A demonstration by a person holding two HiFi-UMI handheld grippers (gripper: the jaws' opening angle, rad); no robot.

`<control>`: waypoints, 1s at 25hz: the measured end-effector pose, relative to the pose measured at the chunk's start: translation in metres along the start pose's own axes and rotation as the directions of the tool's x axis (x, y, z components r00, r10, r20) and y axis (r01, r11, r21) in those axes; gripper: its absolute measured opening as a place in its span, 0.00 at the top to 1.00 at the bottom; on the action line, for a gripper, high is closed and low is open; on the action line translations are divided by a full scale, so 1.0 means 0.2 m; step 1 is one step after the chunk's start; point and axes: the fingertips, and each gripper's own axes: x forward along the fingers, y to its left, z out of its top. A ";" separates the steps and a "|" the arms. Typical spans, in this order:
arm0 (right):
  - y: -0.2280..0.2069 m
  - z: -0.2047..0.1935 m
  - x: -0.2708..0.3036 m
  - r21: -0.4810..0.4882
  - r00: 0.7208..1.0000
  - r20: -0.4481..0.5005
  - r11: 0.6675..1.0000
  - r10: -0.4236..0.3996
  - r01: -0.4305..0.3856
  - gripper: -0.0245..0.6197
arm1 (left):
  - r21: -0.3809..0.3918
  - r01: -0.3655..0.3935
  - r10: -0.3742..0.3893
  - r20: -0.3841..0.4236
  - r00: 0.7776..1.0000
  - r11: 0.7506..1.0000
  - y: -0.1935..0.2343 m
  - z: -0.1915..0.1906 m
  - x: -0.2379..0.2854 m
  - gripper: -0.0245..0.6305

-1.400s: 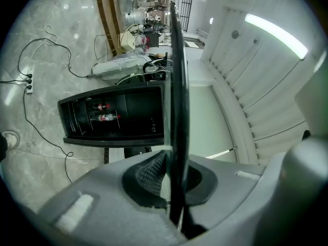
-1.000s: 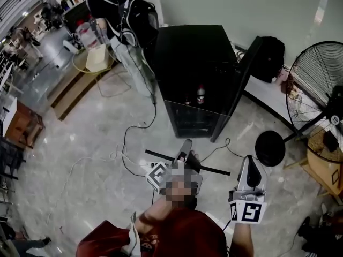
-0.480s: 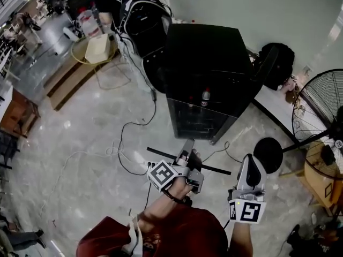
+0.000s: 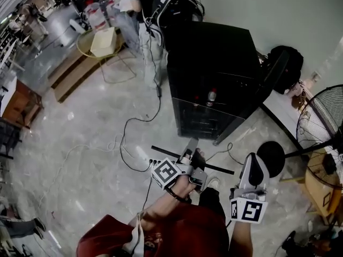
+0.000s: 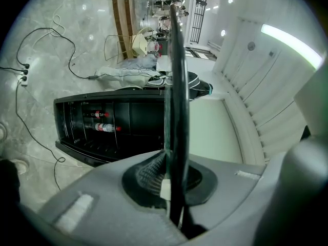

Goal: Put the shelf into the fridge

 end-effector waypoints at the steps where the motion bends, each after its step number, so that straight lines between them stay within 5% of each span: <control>1: -0.02 -0.01 0.02 0.005 1.000 0.001 1.000 0.006 -0.006 0.96 | 0.003 -0.006 0.006 0.007 1.000 1.000 0.01 0.00 0.02 0.94; 19: -0.47 -0.14 0.34 0.126 0.978 0.057 0.971 0.199 -0.205 0.96 | 0.047 -0.057 0.046 0.207 0.977 0.997 0.14 -0.14 0.30 0.94; 25: -0.53 -0.21 0.41 0.150 0.959 0.064 0.948 0.275 -0.282 0.96 | 0.031 0.004 -0.011 0.236 0.972 1.000 0.14 -0.19 0.36 0.94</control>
